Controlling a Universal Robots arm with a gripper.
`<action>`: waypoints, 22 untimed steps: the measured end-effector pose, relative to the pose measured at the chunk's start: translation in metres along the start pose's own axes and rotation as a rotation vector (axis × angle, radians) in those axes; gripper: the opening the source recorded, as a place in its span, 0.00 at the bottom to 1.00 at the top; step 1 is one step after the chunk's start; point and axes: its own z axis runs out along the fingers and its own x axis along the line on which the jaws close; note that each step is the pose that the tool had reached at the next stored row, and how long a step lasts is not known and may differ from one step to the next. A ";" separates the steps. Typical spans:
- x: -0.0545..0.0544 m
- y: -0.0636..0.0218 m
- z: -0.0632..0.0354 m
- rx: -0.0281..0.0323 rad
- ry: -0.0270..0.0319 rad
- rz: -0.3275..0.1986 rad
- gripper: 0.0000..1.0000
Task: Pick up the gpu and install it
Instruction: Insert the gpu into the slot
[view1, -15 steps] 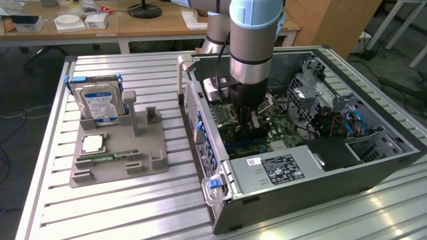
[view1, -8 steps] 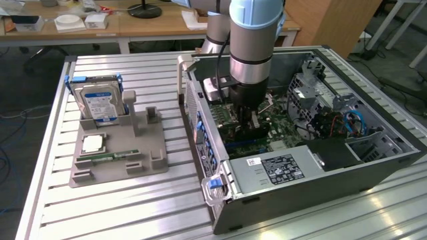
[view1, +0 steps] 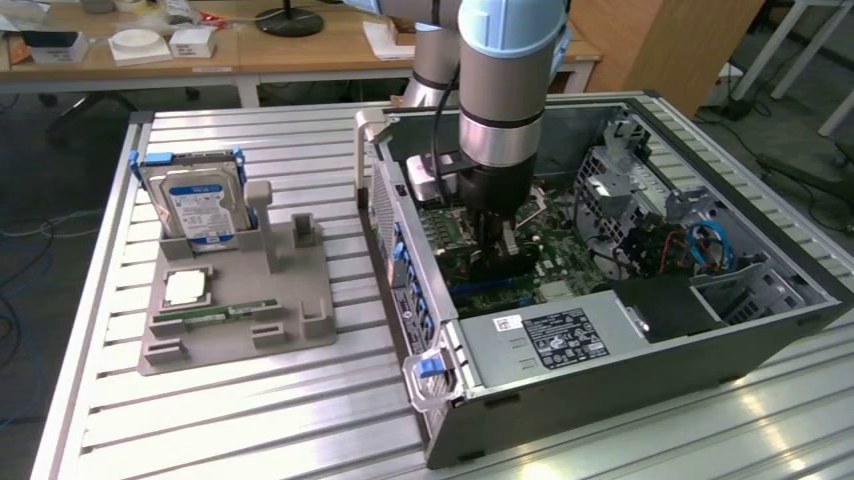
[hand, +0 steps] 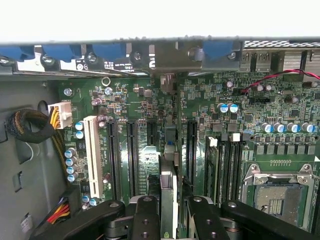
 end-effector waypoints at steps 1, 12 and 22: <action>0.000 0.0000 0.0000 0.0000 0.0000 0.000 0.26; 0.000 0.0037 0.0014 -0.0001 -0.0001 0.000 0.26; 0.000 0.0043 0.0048 0.0000 0.0000 0.000 0.26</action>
